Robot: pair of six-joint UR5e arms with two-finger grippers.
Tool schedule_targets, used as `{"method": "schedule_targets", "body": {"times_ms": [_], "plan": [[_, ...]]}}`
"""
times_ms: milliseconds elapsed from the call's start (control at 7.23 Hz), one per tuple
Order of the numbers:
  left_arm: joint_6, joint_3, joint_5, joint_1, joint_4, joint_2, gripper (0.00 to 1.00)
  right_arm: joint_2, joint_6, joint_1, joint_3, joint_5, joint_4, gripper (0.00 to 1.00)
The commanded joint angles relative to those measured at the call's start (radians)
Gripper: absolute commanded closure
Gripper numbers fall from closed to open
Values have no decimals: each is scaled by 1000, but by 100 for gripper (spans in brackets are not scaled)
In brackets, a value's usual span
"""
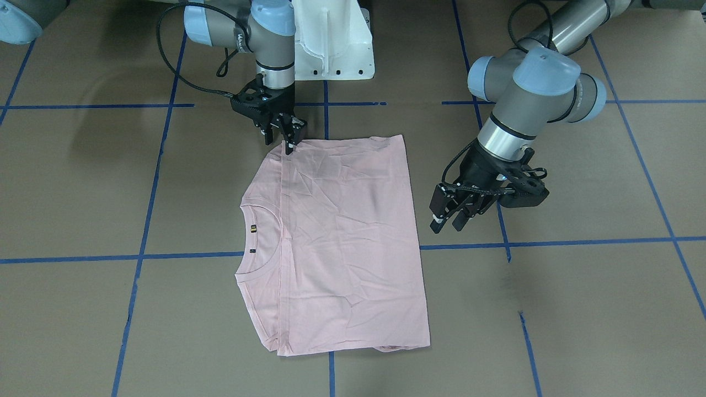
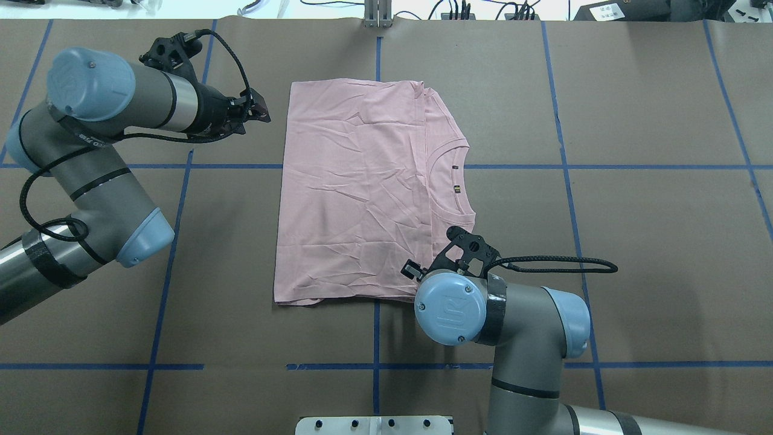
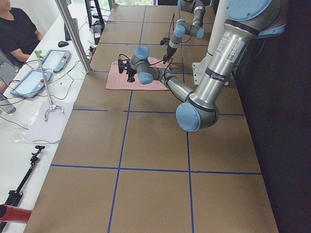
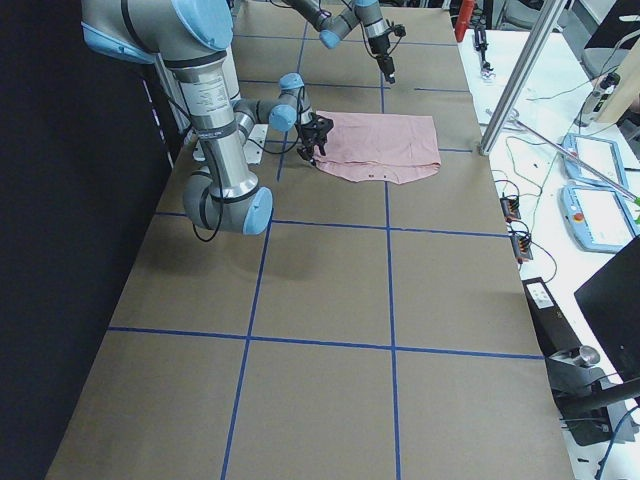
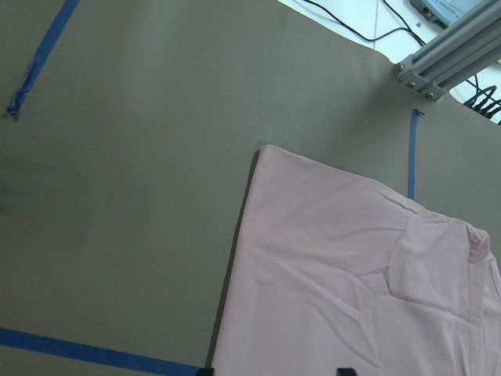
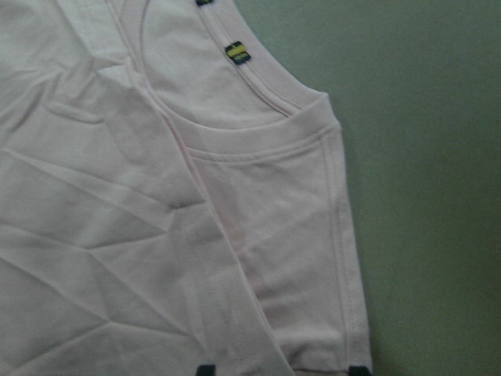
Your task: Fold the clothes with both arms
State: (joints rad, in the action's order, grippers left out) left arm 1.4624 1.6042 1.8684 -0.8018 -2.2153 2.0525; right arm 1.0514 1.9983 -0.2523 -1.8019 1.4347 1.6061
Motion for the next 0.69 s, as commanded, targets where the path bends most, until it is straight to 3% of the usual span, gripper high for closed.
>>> {"method": "schedule_targets", "body": {"times_ms": [0, 138, 553], "plan": [[18, 0, 0, 1, 0, 0, 39, -4, 22, 5, 4, -2, 0, 37], [19, 2, 0, 0, 0, 0, 39, -7, 22, 5, 6, -2, 0, 42], [21, 8, 0, 0, 0, -2, 39, -8, 7, -1, 28, -2, 0, 41]]}}
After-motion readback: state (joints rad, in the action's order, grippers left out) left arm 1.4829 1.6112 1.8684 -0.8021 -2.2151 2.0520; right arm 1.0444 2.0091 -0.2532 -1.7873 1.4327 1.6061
